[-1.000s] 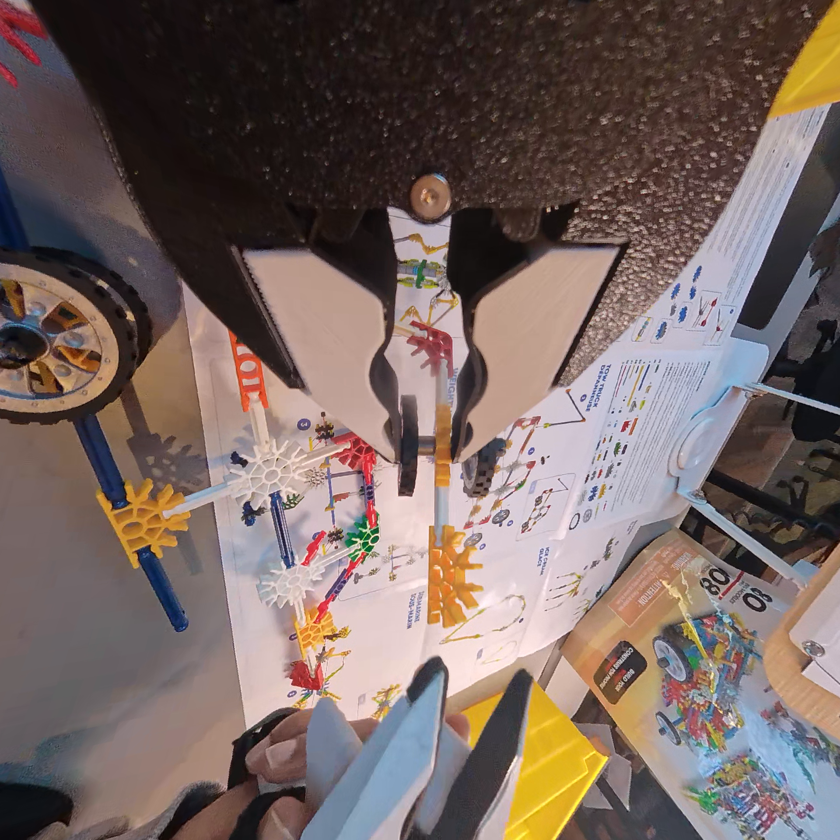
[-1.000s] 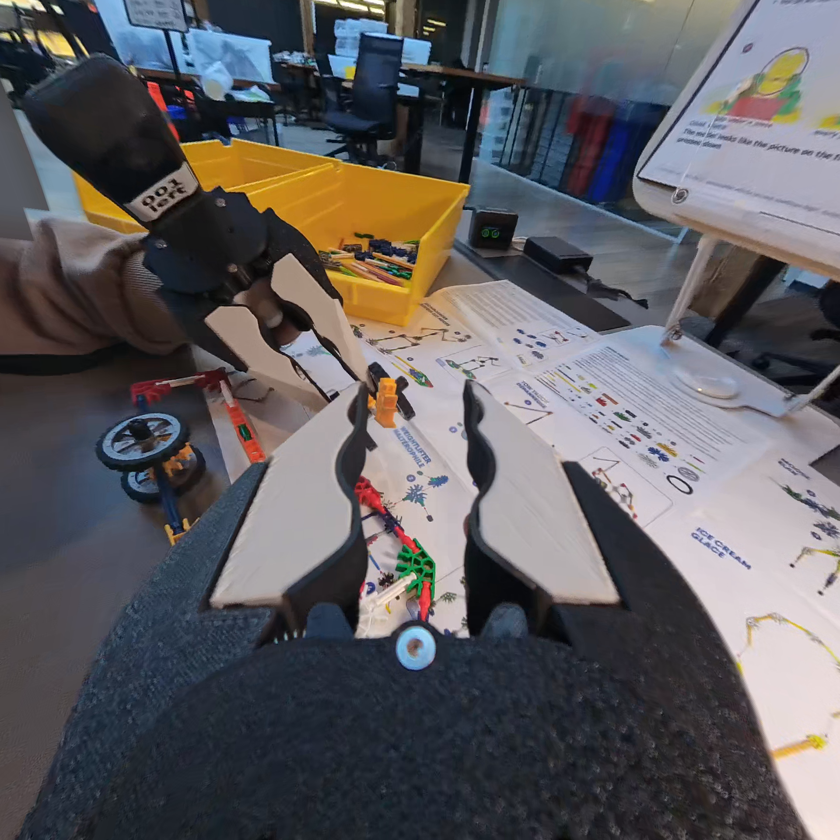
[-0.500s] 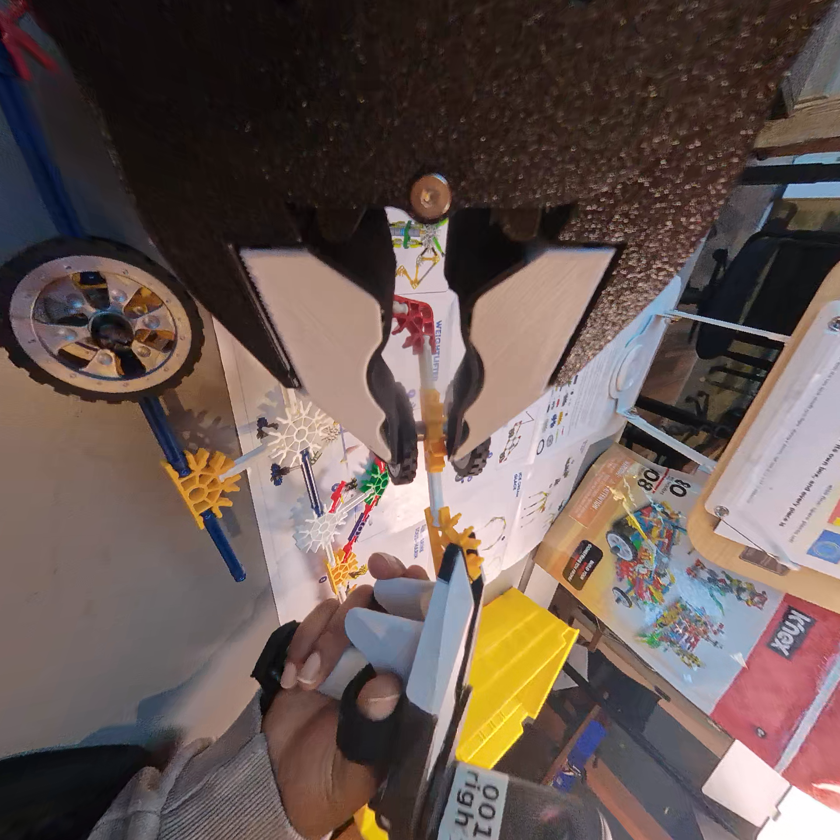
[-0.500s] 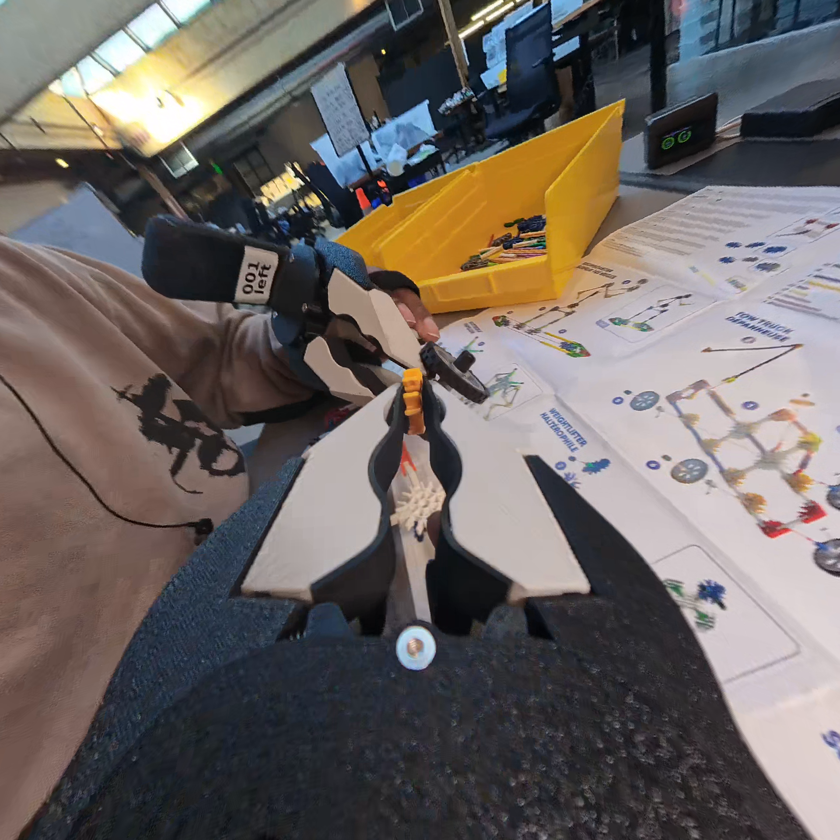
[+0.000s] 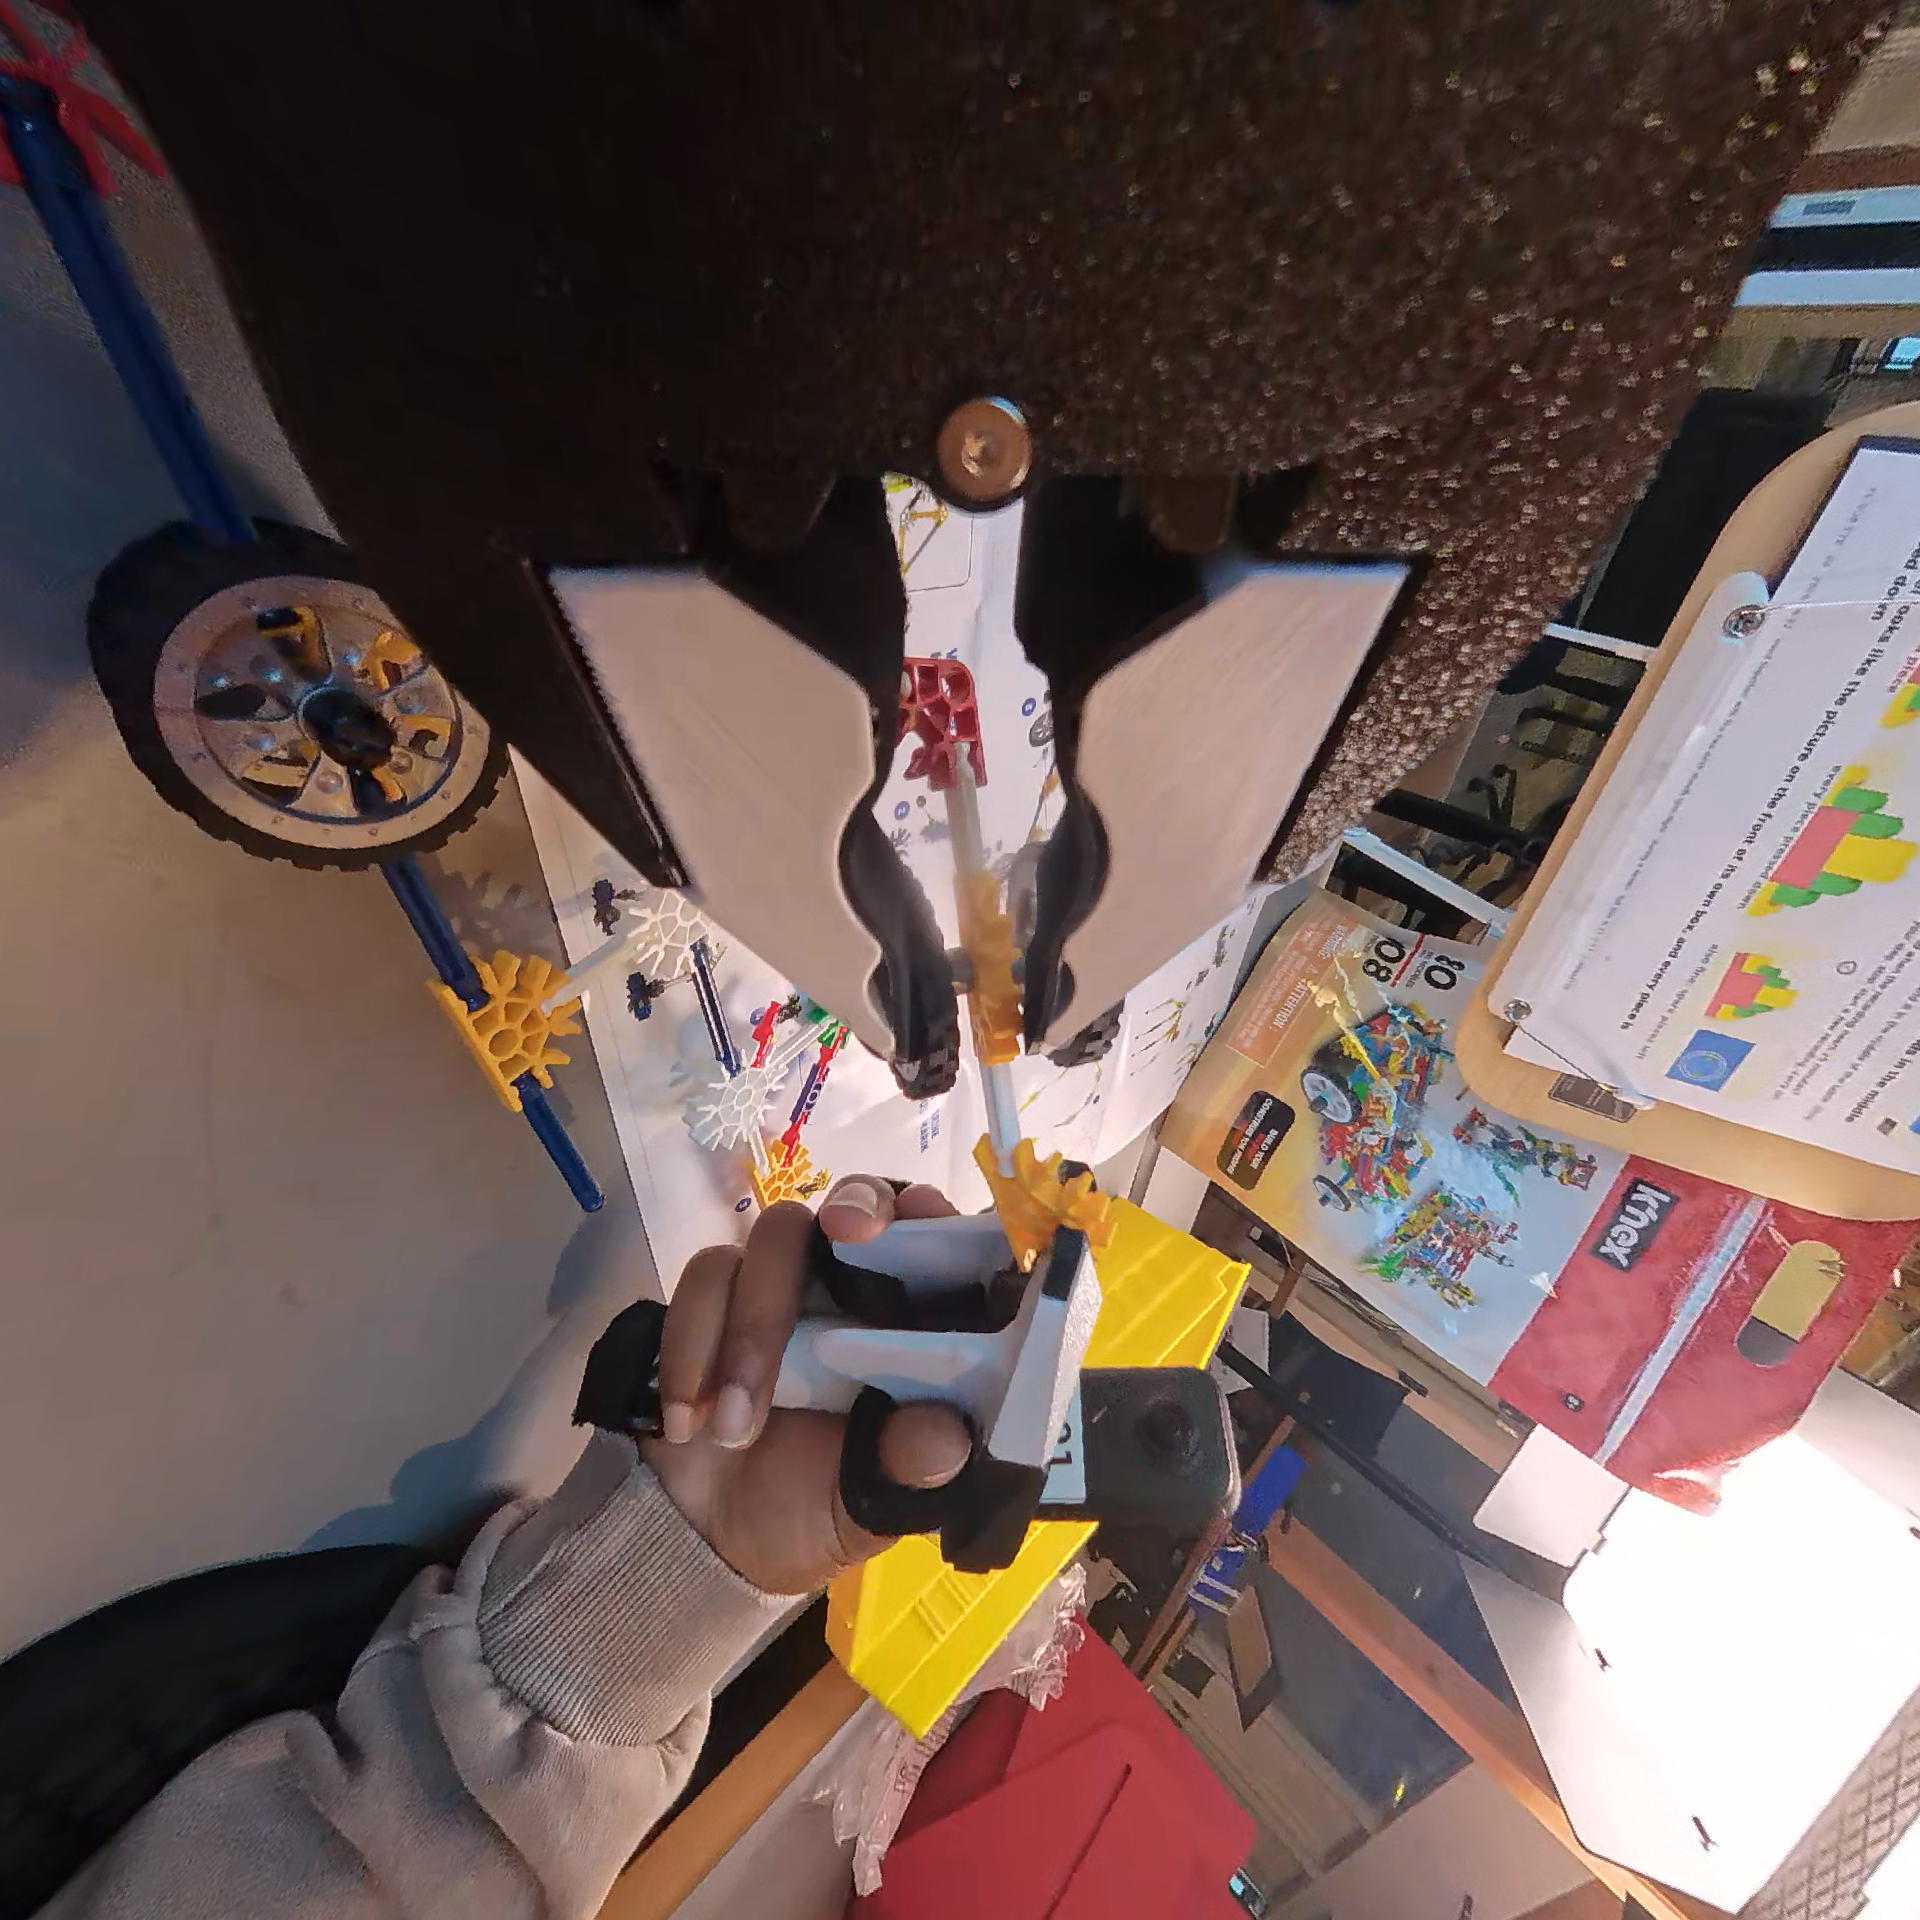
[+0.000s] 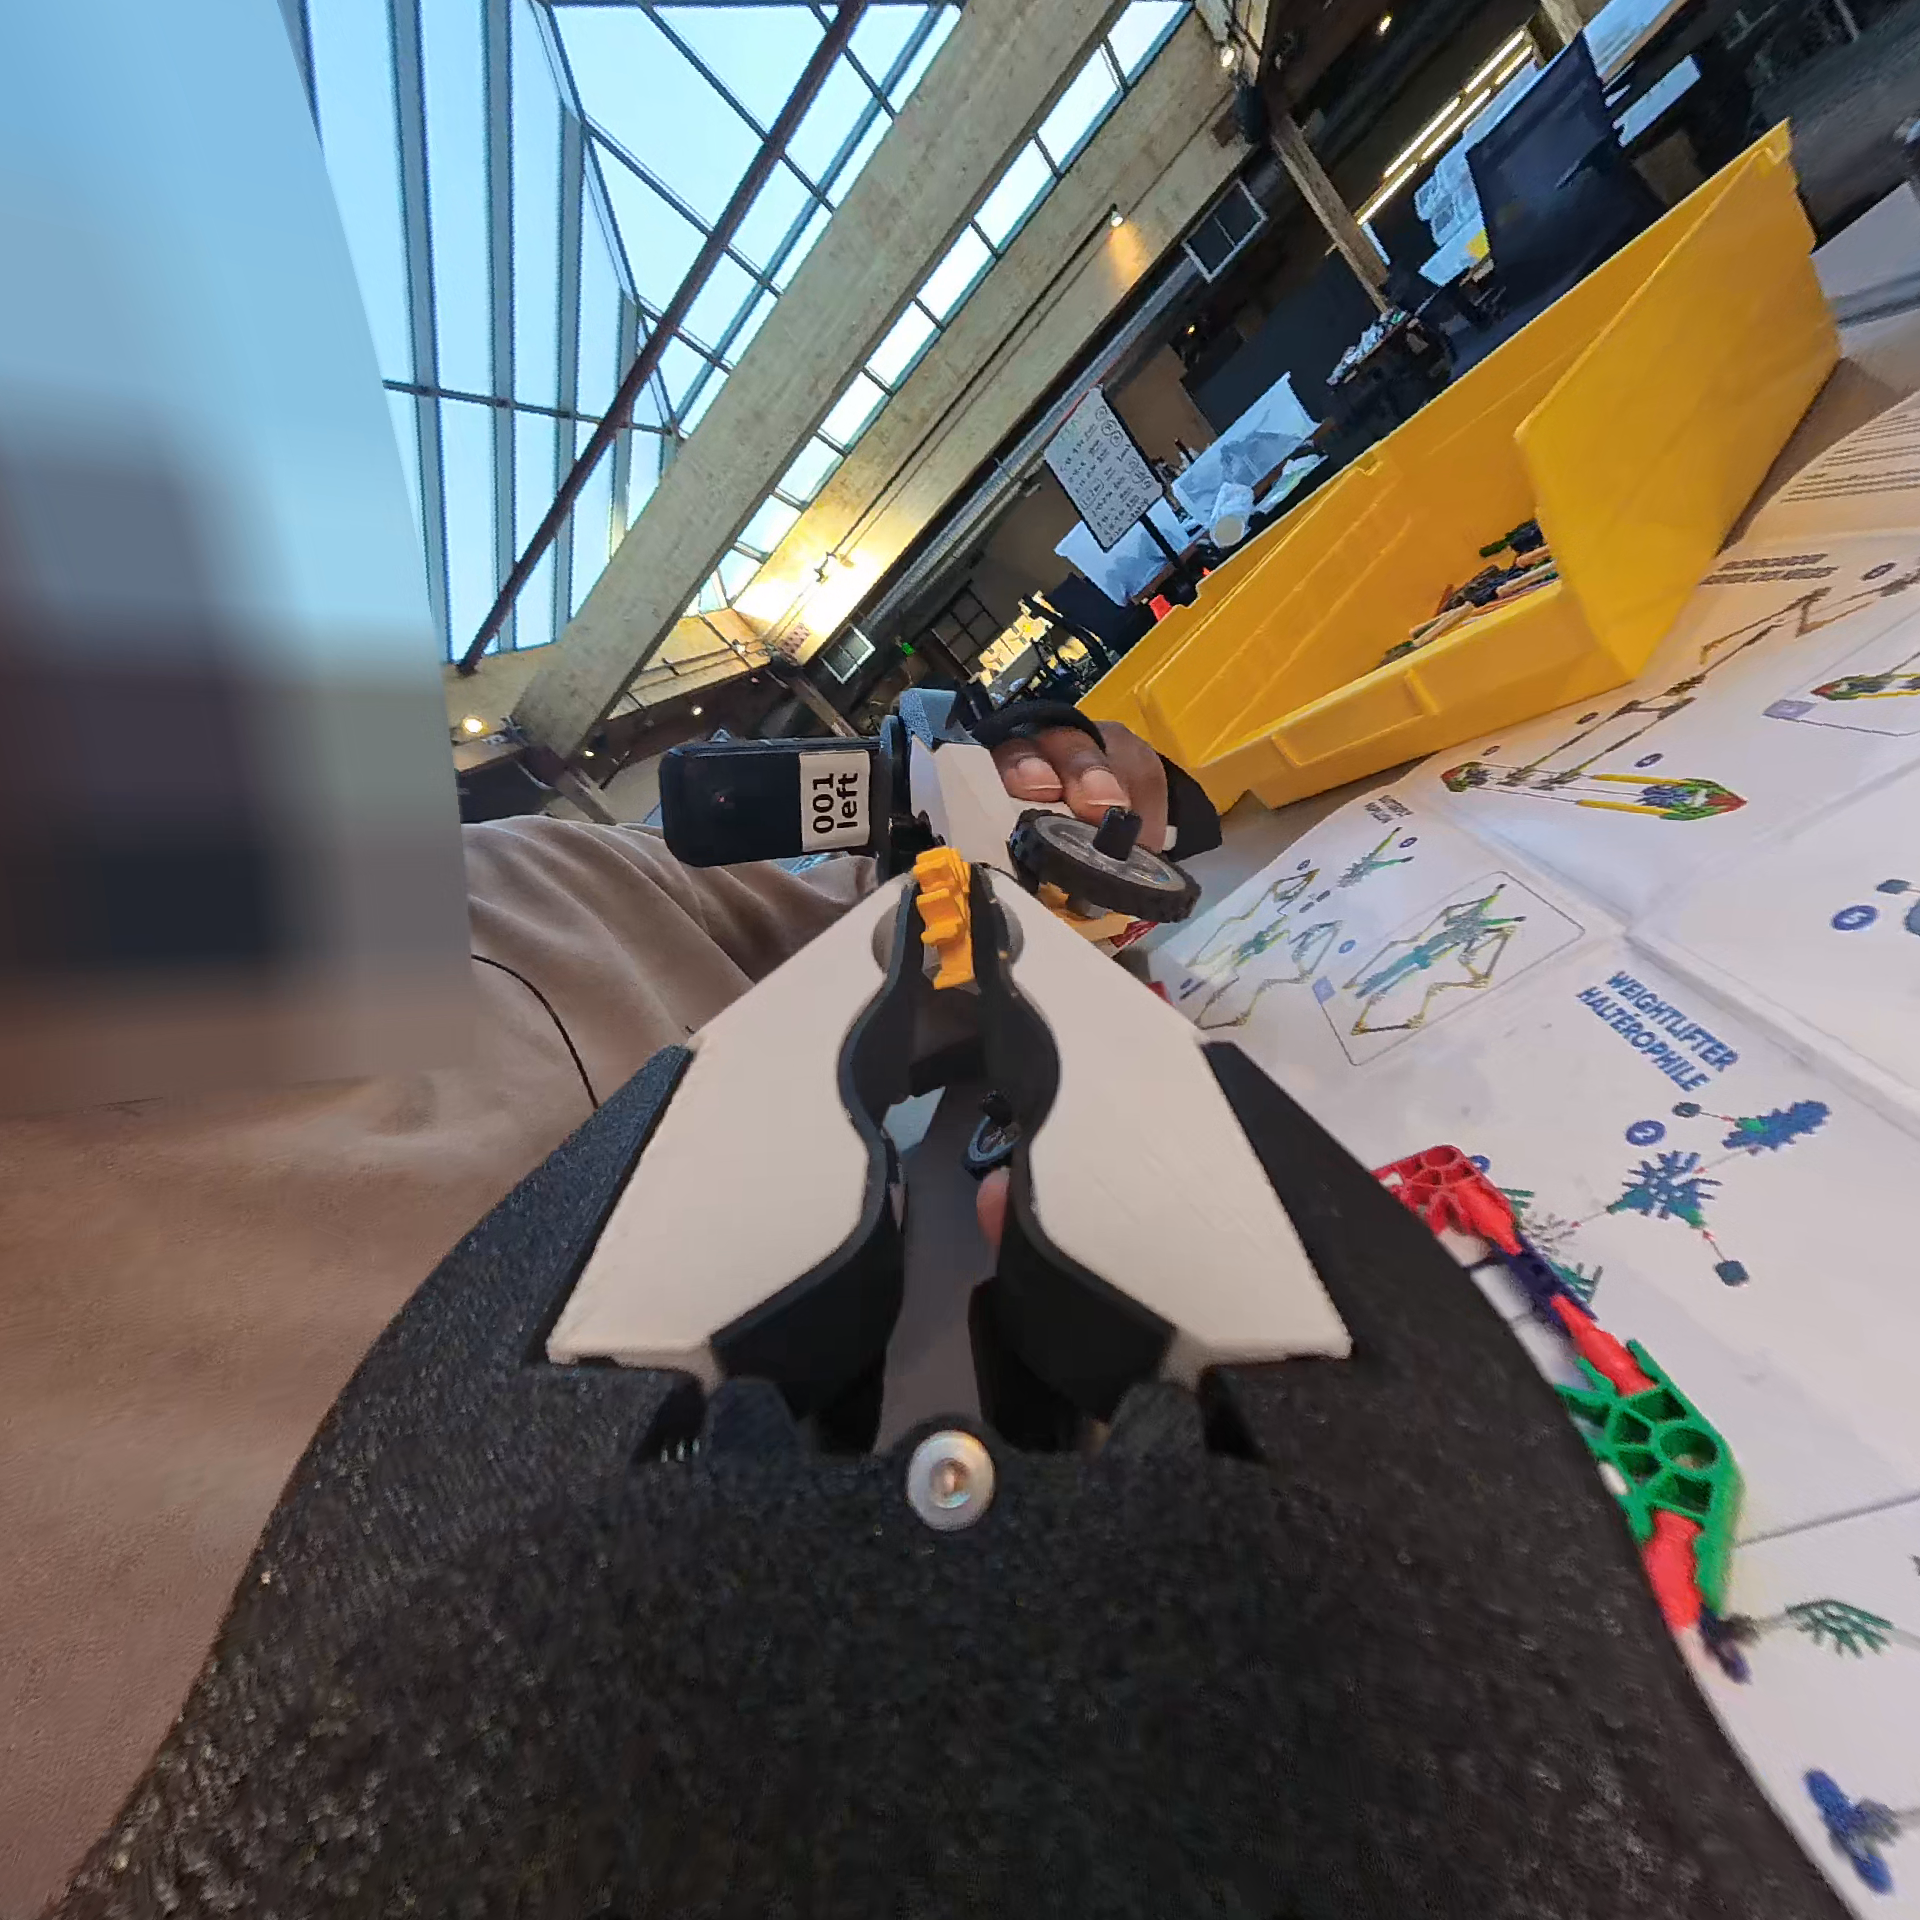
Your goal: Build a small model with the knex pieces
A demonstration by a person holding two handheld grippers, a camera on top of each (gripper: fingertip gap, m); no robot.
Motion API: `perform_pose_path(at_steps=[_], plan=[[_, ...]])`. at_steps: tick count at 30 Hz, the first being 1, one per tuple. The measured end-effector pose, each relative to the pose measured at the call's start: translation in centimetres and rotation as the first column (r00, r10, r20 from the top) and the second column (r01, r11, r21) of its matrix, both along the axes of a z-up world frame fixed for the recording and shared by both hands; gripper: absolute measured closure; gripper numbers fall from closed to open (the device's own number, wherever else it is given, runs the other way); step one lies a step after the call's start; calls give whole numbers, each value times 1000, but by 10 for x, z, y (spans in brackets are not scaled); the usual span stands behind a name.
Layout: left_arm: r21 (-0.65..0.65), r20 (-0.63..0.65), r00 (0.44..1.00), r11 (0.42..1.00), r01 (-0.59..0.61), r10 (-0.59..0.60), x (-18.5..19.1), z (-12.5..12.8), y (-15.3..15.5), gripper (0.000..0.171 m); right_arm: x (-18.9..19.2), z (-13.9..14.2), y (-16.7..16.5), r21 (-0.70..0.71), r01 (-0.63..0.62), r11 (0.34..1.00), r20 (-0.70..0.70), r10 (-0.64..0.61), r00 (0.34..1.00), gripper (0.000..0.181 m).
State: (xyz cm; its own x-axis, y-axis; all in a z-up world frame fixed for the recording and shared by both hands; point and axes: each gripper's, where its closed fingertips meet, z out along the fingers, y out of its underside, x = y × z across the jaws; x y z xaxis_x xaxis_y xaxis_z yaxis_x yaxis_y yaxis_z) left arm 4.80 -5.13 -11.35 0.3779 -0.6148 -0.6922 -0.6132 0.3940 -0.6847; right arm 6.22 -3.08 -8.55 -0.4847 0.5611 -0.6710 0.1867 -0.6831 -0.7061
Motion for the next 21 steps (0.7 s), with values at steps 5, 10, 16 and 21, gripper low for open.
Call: perform_pose_path(at_steps=[5,10,16,21], plan=[[34,14,999,998,48,-49,9,9,-9,153,8,13,-12,-73,-110,991,-85,104,991,178],[2,37,996,997,75,-75,21,8,-14,153,11,27,-39,38,-199,979,-151,202,968,178],[-65,2,1000,997,-30,30,2,-10,10,152,18,34,11,-86,-12,996,-176,-4,984,177],[-275,-57,970,930,-244,238,-30,-50,48,151,11,26,27,-132,73,989,-126,-90,988,177]])
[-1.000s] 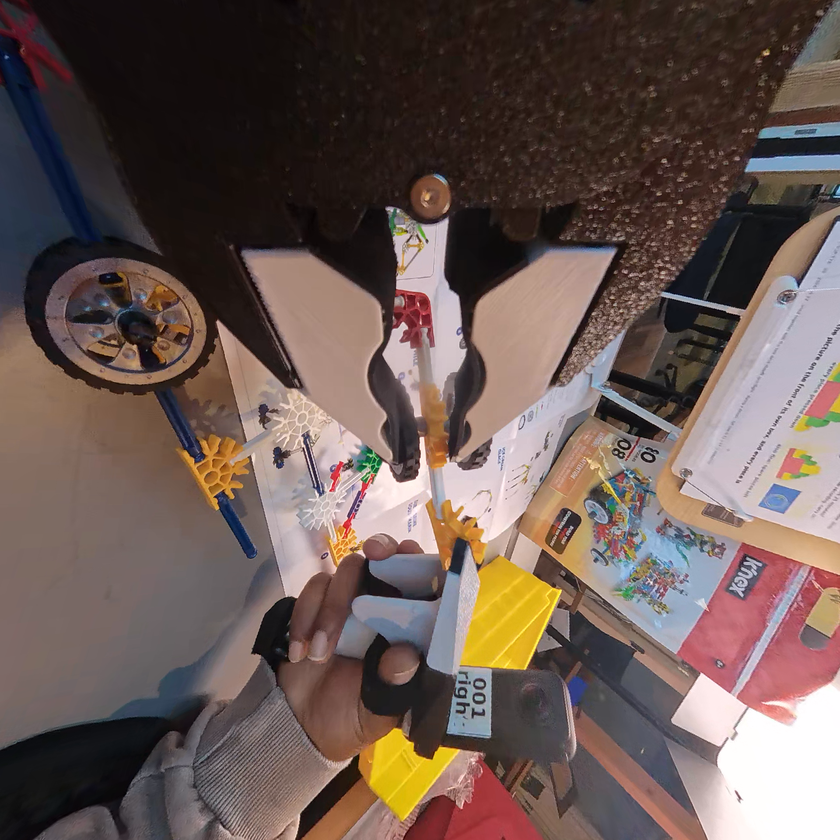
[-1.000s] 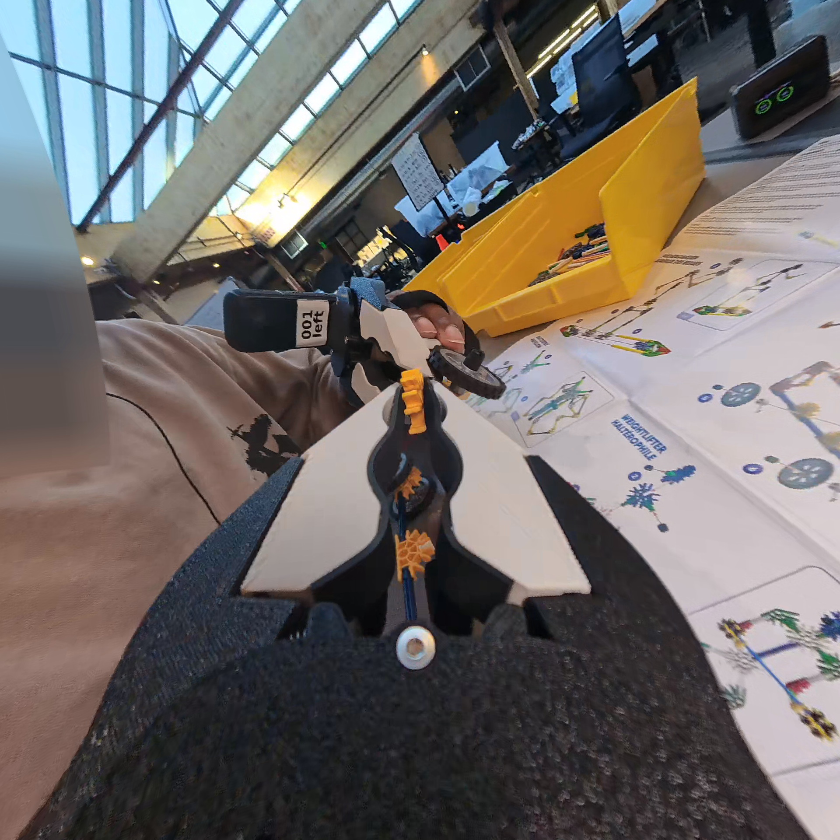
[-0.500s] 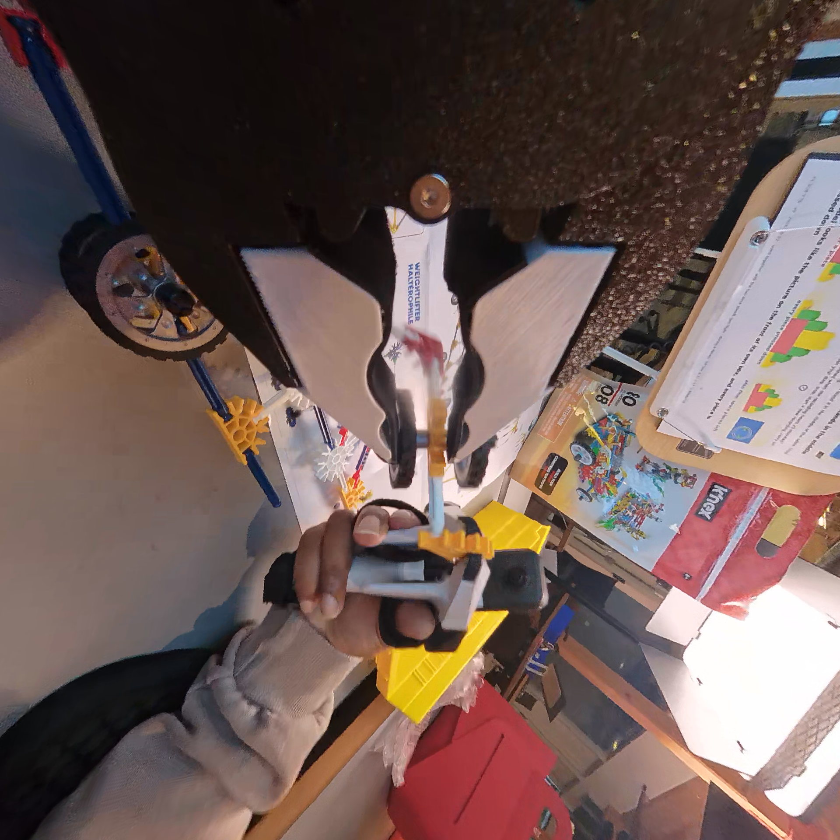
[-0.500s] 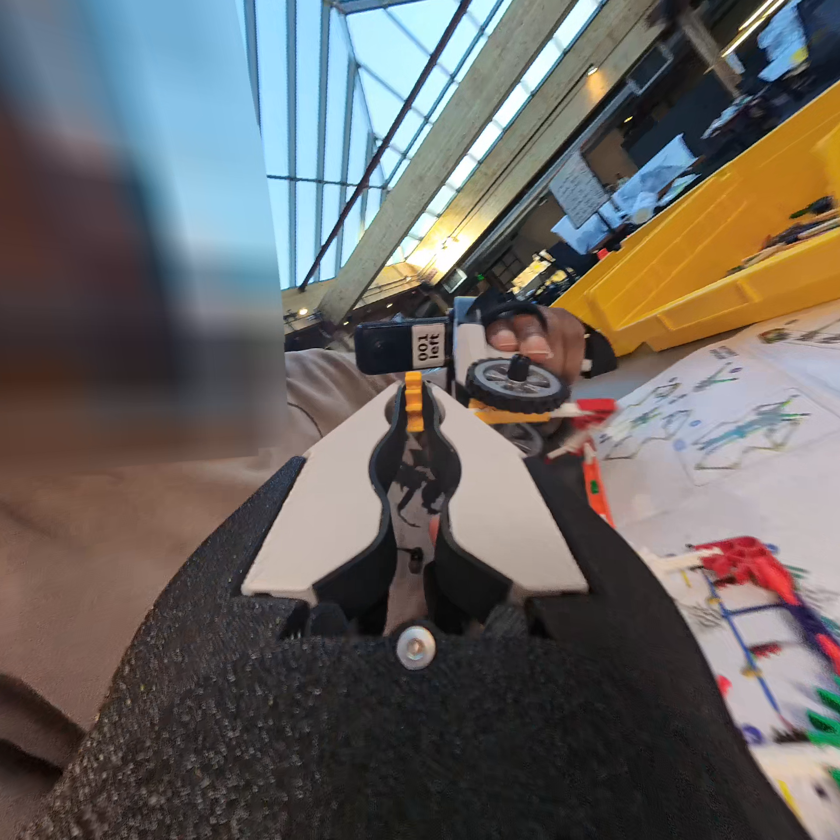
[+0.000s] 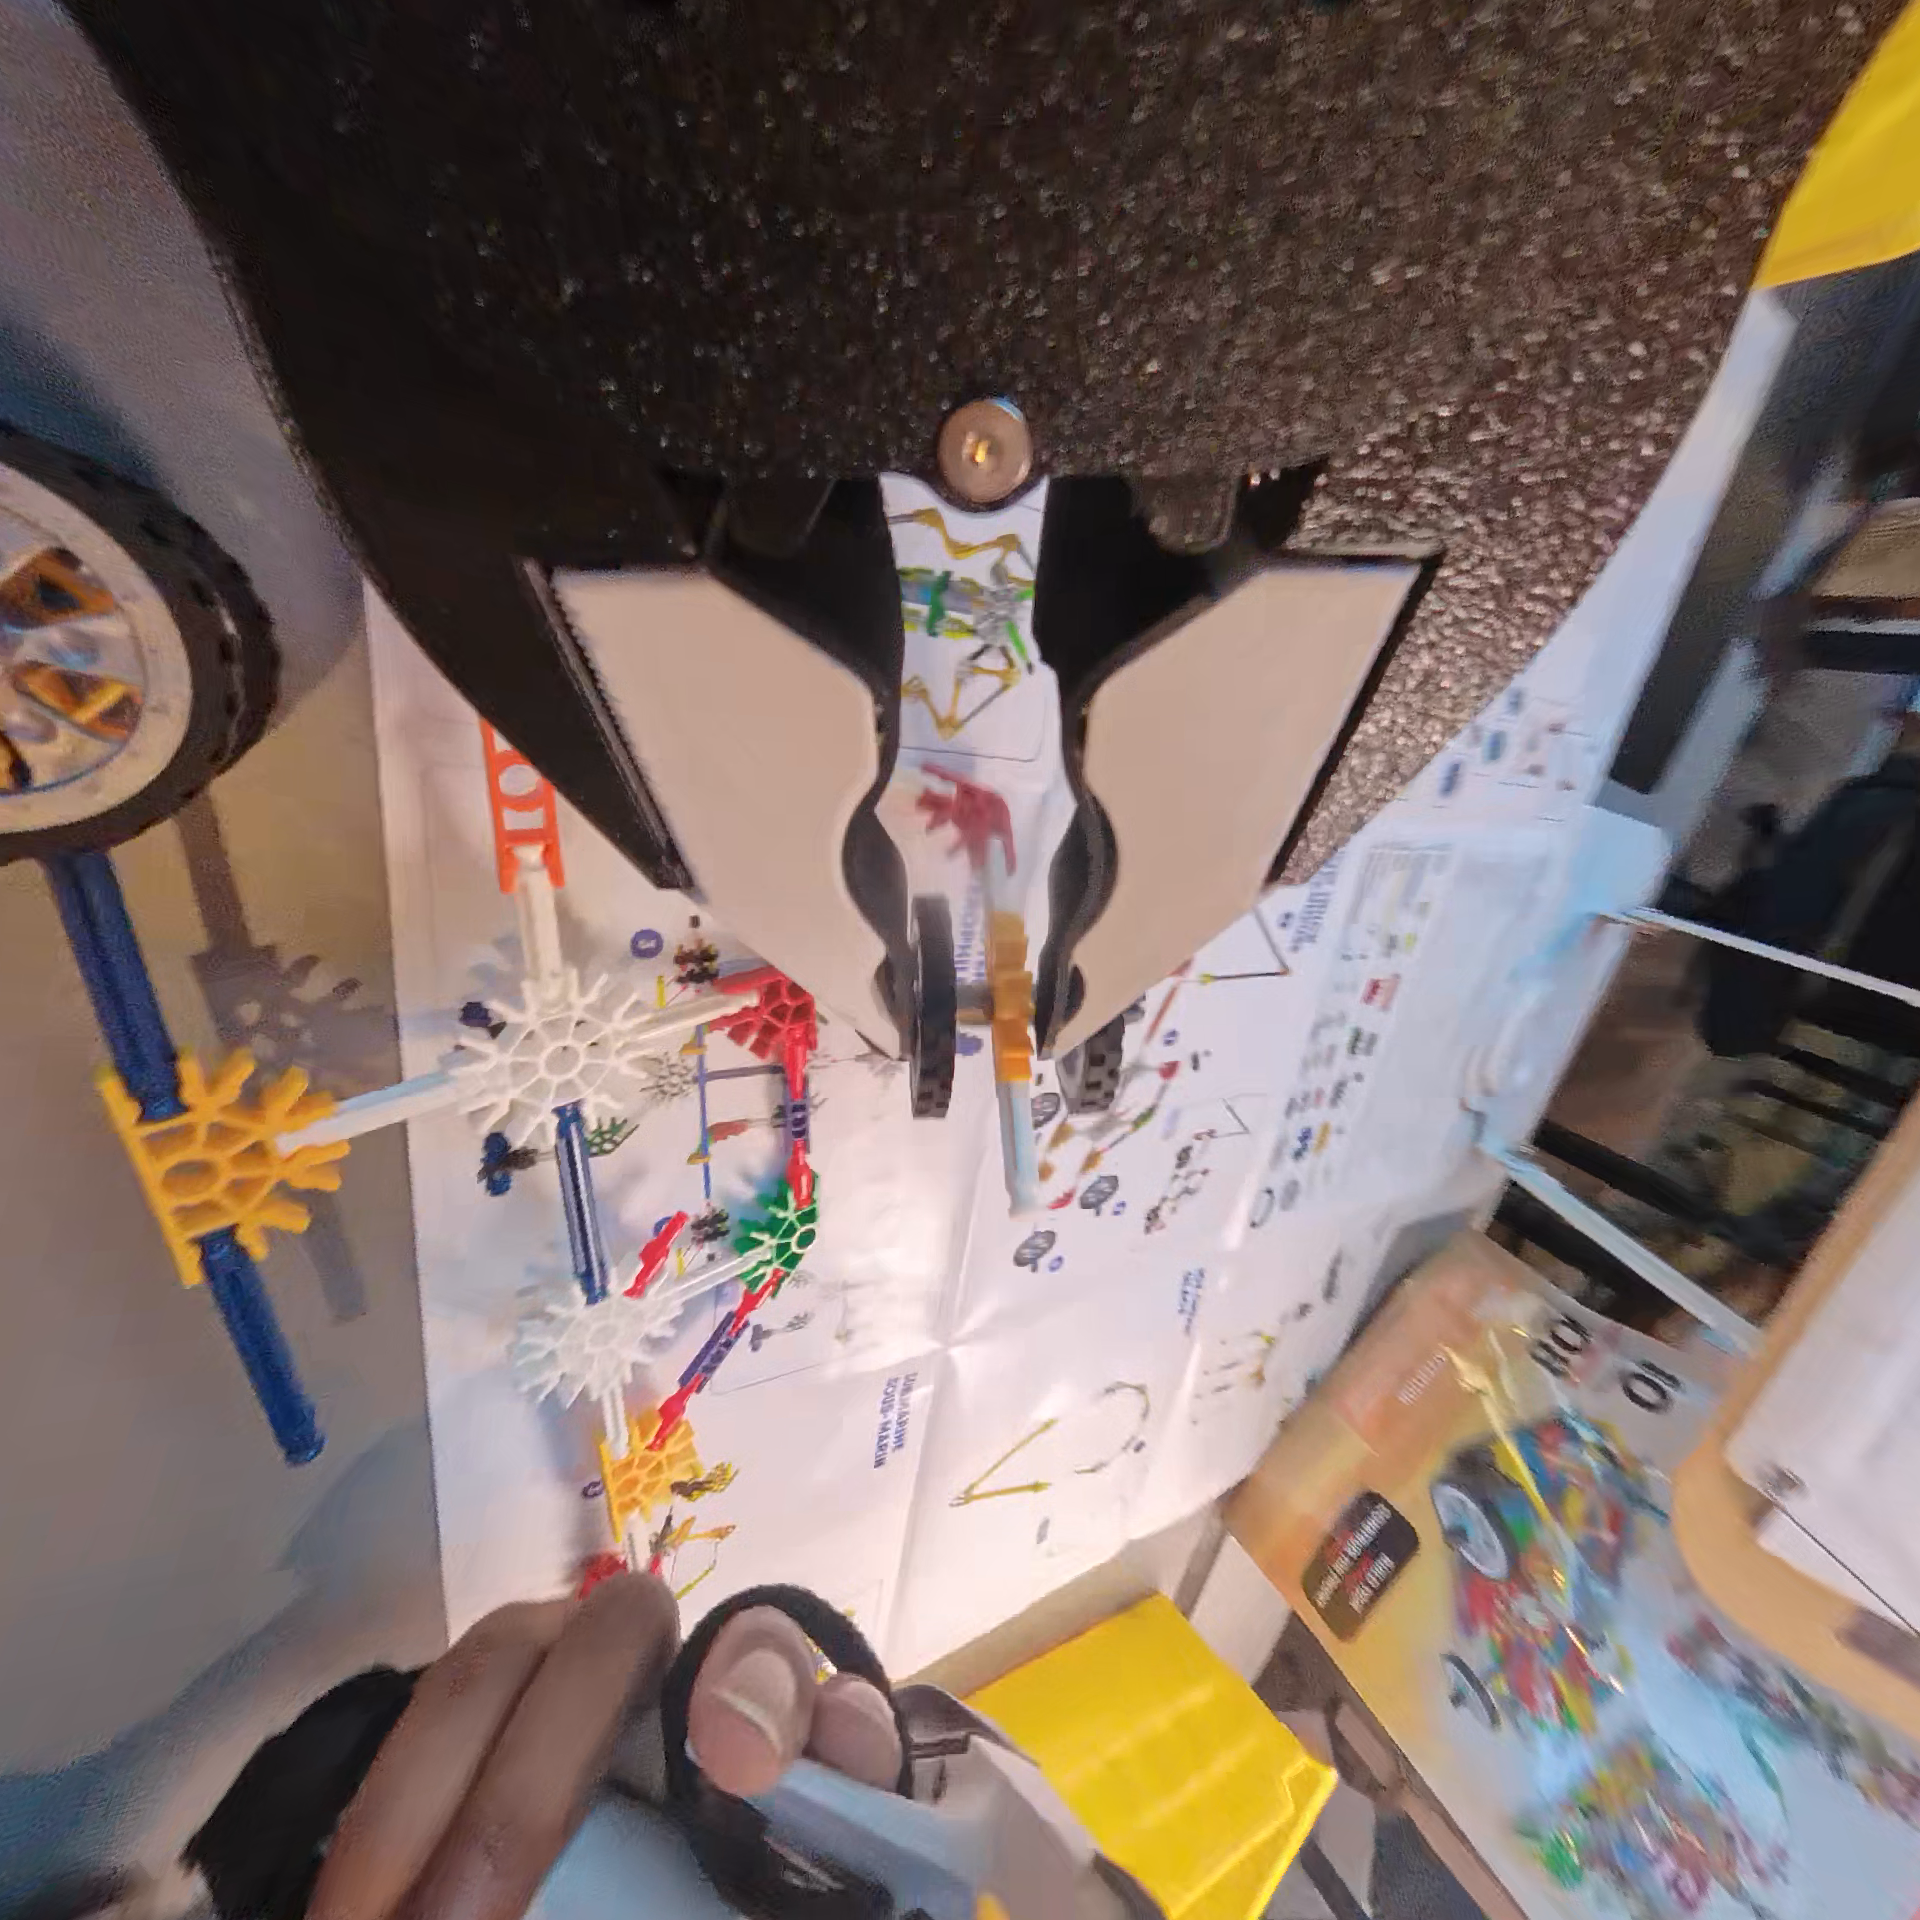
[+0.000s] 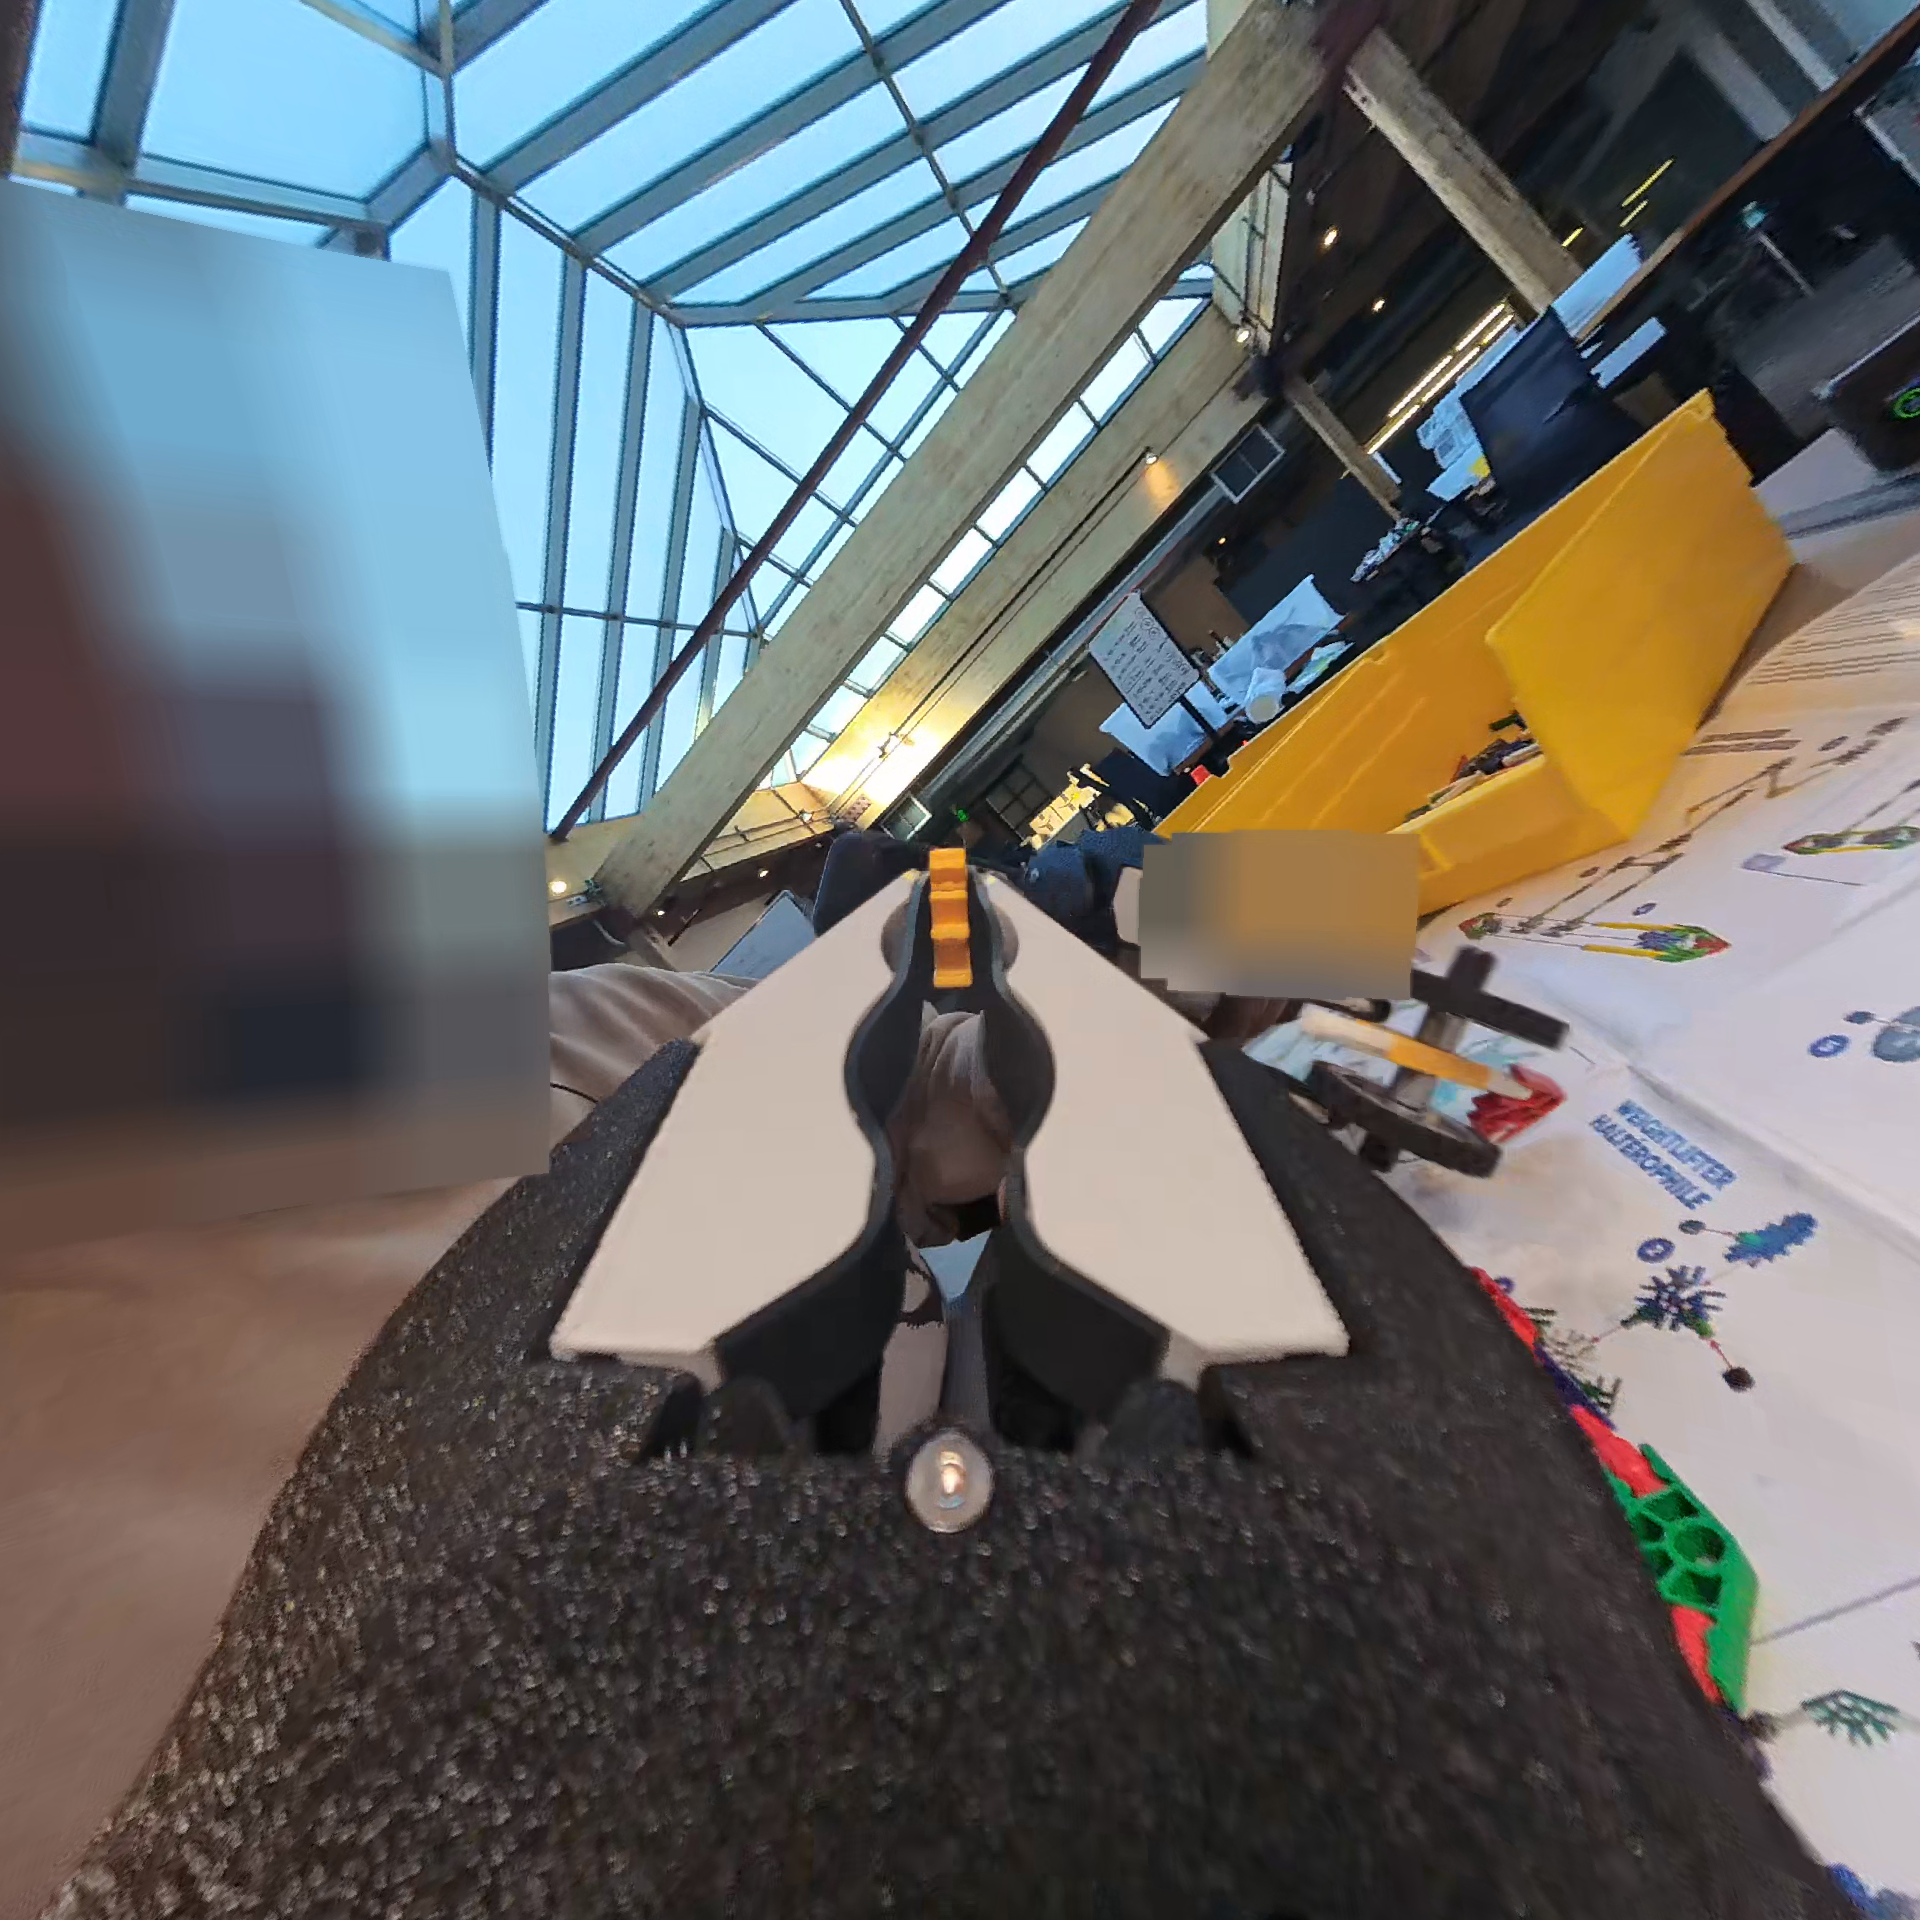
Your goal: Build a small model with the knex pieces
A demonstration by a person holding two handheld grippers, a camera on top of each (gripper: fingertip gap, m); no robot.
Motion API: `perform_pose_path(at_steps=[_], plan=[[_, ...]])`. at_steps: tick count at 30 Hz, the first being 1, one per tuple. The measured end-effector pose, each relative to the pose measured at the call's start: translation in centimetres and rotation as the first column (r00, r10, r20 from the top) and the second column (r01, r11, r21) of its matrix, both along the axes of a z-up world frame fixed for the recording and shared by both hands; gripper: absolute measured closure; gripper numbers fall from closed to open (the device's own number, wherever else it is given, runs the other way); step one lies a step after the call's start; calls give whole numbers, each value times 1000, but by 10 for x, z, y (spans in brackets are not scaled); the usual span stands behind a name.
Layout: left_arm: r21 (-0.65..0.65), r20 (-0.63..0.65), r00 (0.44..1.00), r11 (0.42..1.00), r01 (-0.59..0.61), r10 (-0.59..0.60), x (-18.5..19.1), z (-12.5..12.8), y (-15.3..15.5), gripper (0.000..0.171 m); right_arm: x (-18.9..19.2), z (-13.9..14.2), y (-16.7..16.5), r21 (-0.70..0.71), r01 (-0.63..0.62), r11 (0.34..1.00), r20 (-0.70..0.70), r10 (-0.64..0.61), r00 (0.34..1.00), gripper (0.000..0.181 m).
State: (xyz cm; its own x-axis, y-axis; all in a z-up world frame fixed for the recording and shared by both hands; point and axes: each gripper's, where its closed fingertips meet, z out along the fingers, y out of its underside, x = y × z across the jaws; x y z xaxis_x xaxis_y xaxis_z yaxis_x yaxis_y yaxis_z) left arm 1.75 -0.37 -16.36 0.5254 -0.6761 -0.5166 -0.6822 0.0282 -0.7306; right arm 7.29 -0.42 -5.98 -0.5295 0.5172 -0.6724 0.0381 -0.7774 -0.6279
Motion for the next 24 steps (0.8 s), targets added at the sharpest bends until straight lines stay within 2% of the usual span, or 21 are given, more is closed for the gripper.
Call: perform_pose_path(at_steps=[2,4,6,8,10,12,14,15,17,19,20,21,22,23,24], plan=[[-105,168,986,994,33,-15,4,6,-2,143,-4,-3,0,-5,16,1000,24,-16,1000,178],[-150,362,932,985,90,-30,8,30,-6,139,-8,-6,-3,21,36,999,44,-37,998,178],[-205,554,831,960,191,-47,14,54,-14,143,-13,-7,-6,56,62,997,58,-65,996,177],[-248,689,723,921,301,-51,24,70,-24,143,-19,-9,-10,86,89,992,72,-96,993,177],[-266,744,667,893,362,-49,33,74,-29,143,-24,-11,-15,114,105,988,80,-114,990,178],[-277,764,643,874,398,-51,41,73,-33,148,-29,-14,-20,156,121,980,87,-136,987,177],[-278,771,635,876,394,-41,43,73,-31,164,-32,-18,-26,205,113,972,104,-137,985,177],[-285,768,639,873,396,-40,43,72,-31,167,-32,-20,-27,230,117,966,108,-145,984,177],[-286,729,683,887,363,-44,40,68,-28,168,-32,-26,-24,293,123,948,135,-169,976,173],[-258,648,760,925,277,-47,26,70,-21,168,-29,-27,-14,370,166,914,144,-233,962,158],[-246,583,812,950,193,-14,10,72,-13,168,-26,-27,-6,408,187,894,148,-267,952,150],[-228,473,877,973,29,85,-19,72,2,168,-23,-27,2,450,216,866,150,-312,938,141],[-185,310,921,965,-186,236,-61,70,17,168,-19,-28,12,496,244,833,153,-361,920,136],[-140,131,908,914,-381,399,-111,69,25,168,-16,-30,20,546,262,796,159,-405,900,132],[-94,-5,838,834,-544,546,-160,71,27,168,-13,-33,28,595,268,758,166,-442,882,130]])
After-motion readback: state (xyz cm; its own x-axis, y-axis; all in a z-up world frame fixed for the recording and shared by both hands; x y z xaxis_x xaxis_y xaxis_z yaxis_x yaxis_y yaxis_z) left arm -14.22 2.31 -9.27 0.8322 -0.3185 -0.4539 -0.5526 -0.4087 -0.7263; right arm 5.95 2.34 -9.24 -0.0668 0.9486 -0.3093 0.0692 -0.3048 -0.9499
